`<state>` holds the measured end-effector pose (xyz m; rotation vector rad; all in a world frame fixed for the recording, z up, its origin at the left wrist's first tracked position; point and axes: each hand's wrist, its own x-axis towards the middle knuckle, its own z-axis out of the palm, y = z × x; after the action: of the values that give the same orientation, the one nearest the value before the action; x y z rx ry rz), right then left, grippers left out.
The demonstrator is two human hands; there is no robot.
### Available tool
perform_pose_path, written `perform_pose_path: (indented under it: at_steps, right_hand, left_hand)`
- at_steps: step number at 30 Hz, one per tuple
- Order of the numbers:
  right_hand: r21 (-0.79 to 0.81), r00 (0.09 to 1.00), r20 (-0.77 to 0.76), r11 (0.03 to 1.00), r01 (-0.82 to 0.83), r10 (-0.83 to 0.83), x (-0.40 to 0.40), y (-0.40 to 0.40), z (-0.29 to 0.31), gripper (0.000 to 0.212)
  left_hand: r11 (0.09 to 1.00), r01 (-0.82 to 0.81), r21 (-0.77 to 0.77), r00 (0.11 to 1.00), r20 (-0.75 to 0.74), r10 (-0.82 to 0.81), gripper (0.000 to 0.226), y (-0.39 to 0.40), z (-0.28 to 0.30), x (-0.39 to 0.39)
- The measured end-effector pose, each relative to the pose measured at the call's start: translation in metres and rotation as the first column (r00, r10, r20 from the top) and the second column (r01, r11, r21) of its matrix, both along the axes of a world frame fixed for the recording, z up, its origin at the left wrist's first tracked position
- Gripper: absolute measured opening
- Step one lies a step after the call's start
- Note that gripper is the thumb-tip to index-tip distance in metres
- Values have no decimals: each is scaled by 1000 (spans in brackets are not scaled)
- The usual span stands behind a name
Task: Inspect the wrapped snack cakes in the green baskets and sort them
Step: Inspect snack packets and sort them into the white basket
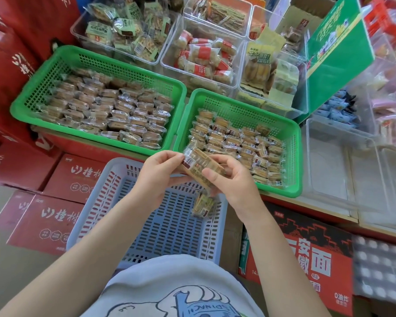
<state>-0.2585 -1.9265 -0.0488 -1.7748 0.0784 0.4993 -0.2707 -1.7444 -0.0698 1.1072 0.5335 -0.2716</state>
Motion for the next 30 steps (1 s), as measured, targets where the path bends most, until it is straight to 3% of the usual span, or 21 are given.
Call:
perform_pose_path:
  at_steps: [3, 6, 10, 13, 15, 18, 20, 25, 27, 30]
  right_hand:
    - [-1, 1000, 23, 1000, -10, 10, 7, -6, -4, 30]
    - [82, 999, -29, 996, -39, 41, 14, -9, -5, 33]
    - [343, 959, -239, 911, 229, -151, 23, -3, -11, 36]
    - [371, 890, -367, 834, 407, -271, 29, 6, -22, 25]
    - [306, 855, -377, 823, 479, -357, 33, 12, -28, 28]
    - [26, 887, -113, 891, 453, -448, 38, 17, -39, 24]
    - [-70, 902, 7, 900, 431, -432, 43, 17, -47, 16]
    - [-243, 945, 94, 913, 326, -312, 57, 19, -62, 22]
    - [-314, 938, 87, 884, 346, -336, 67, 16, -70, 25]
    - [-295, 922, 51, 876, 381, -384, 82, 10, -79, 26]
  left_hand:
    - [990, 124, -69, 992, 22, -122, 11, 2, -2, 8]
    - [970, 201, -135, 979, 62, -195, 30, 4, -5, 14]
    - [969, 85, -234, 995, -24, -93, 17, 3, -14, 22]
    - [976, 17, -217, 997, -74, -33, 27, 1, -24, 28]
    - [986, 4, -166, 997, -76, -17, 34, 1, -30, 30]
    - [995, -35, -95, 995, -97, 25, 40, 2, -38, 35]
    - [992, -91, -92, 989, -125, 80, 38, 1, -43, 39]
    - [989, -138, -60, 972, -198, 124, 20, 7, -59, 52]
    - [990, -137, -18, 971, -199, 131, 11, 12, -67, 58]
    - [990, -133, 44, 976, -166, 138, 6, 23, -73, 68]
